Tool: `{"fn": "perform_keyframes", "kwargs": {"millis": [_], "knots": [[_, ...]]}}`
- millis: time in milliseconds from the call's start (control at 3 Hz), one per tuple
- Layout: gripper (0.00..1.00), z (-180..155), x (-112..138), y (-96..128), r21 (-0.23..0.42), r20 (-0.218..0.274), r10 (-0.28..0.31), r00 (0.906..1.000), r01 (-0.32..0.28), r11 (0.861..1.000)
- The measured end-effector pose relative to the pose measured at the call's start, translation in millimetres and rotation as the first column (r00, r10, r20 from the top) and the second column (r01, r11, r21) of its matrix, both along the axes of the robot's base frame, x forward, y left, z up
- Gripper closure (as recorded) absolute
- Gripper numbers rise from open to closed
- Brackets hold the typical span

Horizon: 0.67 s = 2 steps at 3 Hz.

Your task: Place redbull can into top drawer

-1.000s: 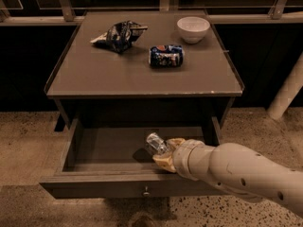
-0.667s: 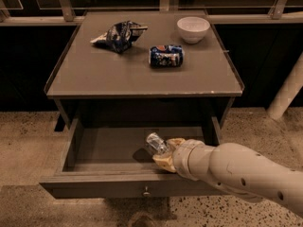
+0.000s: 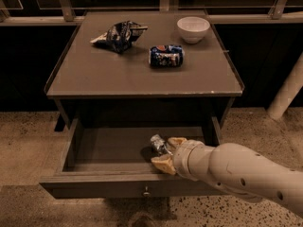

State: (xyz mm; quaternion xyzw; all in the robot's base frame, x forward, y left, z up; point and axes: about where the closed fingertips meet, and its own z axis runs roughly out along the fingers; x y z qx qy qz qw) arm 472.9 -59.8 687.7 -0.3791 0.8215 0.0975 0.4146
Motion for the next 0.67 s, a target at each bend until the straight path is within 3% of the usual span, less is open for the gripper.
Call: {"fn": "perform_keyframes", "kwargs": {"millis": [333, 667], "knots": [[0.00, 0.0, 0.0, 0.0, 0.000, 0.000, 0.000, 1.0000, 0.000, 1.000], [0.00, 0.0, 0.0, 0.0, 0.000, 0.000, 0.000, 1.0000, 0.000, 1.000]]}}
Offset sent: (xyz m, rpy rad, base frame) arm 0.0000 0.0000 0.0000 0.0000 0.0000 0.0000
